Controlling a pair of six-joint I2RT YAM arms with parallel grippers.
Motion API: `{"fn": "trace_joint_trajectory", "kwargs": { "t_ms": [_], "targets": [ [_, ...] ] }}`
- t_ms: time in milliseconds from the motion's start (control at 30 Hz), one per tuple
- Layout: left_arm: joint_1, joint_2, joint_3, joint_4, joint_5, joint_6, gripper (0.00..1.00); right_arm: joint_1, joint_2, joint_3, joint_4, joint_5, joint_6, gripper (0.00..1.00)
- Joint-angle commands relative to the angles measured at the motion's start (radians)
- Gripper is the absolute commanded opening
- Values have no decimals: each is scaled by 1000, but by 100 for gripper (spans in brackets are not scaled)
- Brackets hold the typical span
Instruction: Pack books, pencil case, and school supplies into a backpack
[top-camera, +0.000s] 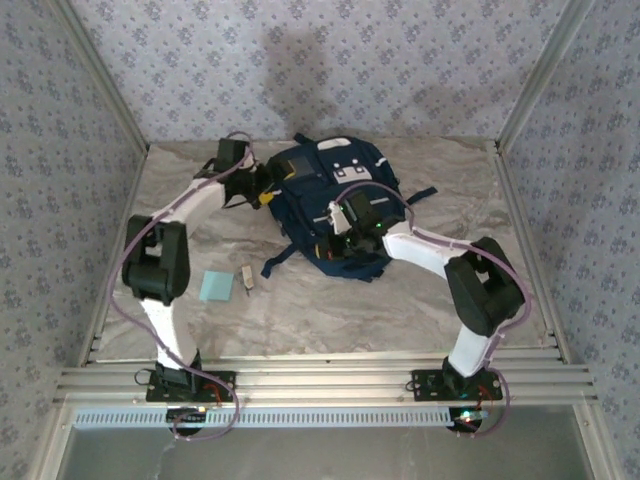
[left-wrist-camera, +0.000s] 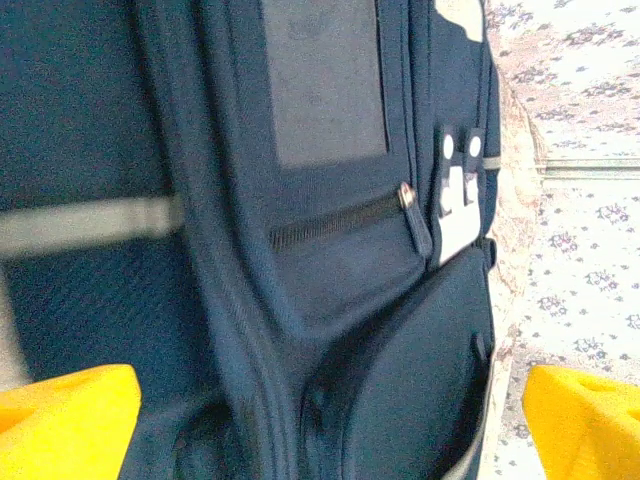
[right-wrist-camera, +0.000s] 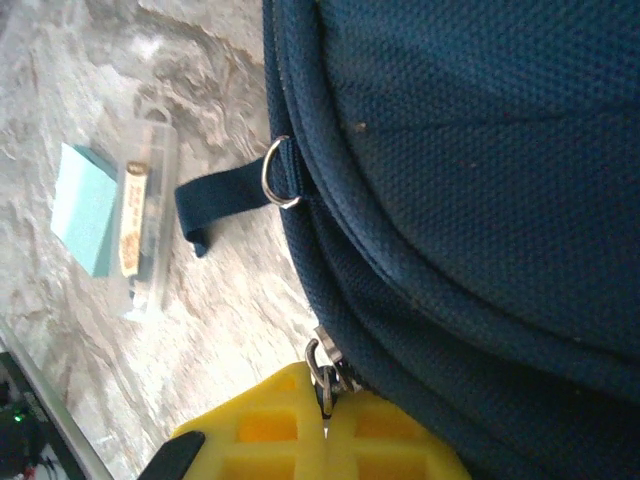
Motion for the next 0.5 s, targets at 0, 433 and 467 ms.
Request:
{"fn": "trace_joint_trajectory", "kwargs": {
  "t_ms": [0, 433, 467],
  "targets": [
    [14, -148, -81, -61, -44, 47, 98, -4, 55, 92, 100, -76, 13, 0],
    [-75, -199, -379, 296, 33, -254, 82, 21, 112, 173, 139, -118, 44, 0],
    [-83, -183, -374, 314, 34, -265, 79, 23, 108, 168, 140, -118, 47, 0]
  ]
}}
